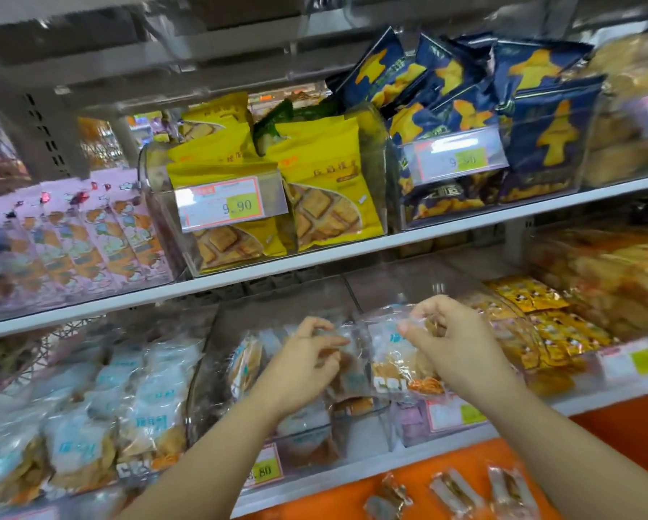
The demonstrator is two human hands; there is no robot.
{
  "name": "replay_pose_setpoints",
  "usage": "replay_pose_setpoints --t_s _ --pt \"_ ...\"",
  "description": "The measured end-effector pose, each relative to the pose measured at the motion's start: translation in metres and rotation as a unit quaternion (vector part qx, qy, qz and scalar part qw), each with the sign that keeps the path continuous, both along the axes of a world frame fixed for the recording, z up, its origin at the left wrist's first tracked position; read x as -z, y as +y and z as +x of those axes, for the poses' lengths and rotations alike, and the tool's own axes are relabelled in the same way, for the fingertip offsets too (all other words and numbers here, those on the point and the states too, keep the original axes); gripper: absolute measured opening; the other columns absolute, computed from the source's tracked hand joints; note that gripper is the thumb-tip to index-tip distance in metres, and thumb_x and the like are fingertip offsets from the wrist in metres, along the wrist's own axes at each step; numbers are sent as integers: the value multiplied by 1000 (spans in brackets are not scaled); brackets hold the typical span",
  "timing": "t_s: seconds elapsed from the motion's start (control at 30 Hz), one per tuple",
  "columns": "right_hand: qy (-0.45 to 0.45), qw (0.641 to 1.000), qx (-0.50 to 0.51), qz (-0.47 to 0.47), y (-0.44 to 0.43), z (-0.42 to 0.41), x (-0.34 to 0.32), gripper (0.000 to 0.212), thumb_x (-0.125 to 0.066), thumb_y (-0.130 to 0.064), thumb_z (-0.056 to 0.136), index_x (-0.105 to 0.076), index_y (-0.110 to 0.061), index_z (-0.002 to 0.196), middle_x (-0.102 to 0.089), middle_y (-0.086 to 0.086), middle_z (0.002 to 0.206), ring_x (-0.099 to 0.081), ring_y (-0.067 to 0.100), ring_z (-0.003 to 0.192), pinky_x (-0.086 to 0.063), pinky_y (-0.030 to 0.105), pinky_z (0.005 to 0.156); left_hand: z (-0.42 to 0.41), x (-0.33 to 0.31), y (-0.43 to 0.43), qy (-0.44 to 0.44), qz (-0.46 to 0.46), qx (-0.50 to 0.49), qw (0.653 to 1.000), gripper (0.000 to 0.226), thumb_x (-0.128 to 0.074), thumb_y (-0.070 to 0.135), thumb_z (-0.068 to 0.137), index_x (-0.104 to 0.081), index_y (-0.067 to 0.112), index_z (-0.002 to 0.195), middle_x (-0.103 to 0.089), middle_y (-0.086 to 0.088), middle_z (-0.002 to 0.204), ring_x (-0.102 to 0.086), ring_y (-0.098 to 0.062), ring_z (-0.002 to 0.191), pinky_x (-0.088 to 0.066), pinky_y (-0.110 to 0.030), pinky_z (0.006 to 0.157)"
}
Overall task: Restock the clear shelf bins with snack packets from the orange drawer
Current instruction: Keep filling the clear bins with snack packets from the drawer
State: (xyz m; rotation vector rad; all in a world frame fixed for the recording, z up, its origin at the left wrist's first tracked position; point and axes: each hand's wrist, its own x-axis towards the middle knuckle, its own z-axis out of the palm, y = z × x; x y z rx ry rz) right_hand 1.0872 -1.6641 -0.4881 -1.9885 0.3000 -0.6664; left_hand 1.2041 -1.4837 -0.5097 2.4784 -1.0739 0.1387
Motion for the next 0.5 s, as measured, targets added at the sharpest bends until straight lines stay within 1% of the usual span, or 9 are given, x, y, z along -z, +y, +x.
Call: replay_pose_setpoints --t_s 0.1,0.17,0.2,0.27,0.33,0.4,0.43,0.47,0.5 --pt "-2 1000 11 -14 0 3 -1 11 -67 -26 86 -58 -21 87 -63 -1 83 -53 6 63 -43 20 56 7 1 -2 -2 72 -96 993 61 -61 48 87 -43 26 141 -36 1 139 -49 -16 120 -39 -25 100" --pt "-5 1000 8 2 1 4 -4 11 -68 -25 86 -57 -23 87 -61 1 85 -57 15 70 -45 25 58 9 1 -3 22 121 -139 983 71 -60 59 82 -38 29 143 -44 -2 141 -49 -21 124 -44 -35 100" --pt "-3 1000 7 10 1 5 -5 11 -68 -25 86 -57 -23 88 -62 3 88 -61 16 78 -46 25 60 9 2 -3 35 133 -148 979 72 -59 62 81 -38 31 143 -48 -1 140 -51 -21 123 -46 -36 98" --pt "3 1000 4 13 1 6 -6 11 -67 -25 86 -58 -23 91 -64 4 98 -60 10 94 -44 16 59 8 0 -5 46 134 -156 978 68 -61 59 80 -42 33 140 -55 3 136 -55 -19 118 -48 -34 94" --pt "13 1000 0 11 2 5 -7 11 -66 -26 87 -59 -22 94 -63 1 101 -56 0 94 -38 7 51 5 -4 -6 56 57 -173 982 57 -66 50 80 -49 32 132 -61 5 125 -59 -15 110 -48 -28 86" --pt "13 1000 -7 25 1 5 -6 11 -66 -24 88 -58 -19 94 -63 -3 95 -56 -8 78 -38 5 42 2 -9 -3 101 -102 -200 969 39 -72 39 79 -54 29 112 -67 6 110 -64 -13 95 -51 -30 82" --pt "9 999 -10 35 1 6 -6 10 -65 -23 88 -58 -18 92 -62 -6 89 -58 -9 66 -37 6 39 1 -11 0 142 -197 -207 948 35 -74 33 79 -54 26 106 -68 4 104 -65 -13 89 -53 -35 82" --pt "3 999 -9 40 1 6 -6 9 -65 -22 88 -57 -17 91 -60 -8 84 -58 -5 55 -36 6 38 -1 -12 3 197 -287 -207 914 34 -74 25 80 -51 23 105 -67 0 103 -67 -15 86 -55 -38 81" --pt "-3 999 -3 40 1 6 -5 9 -64 -22 88 -57 -16 90 -58 -10 83 -54 -2 52 -36 7 40 -5 -13 6 263 -367 -193 871 36 -73 17 82 -48 20 108 -66 -5 106 -68 -20 86 -56 -38 79"
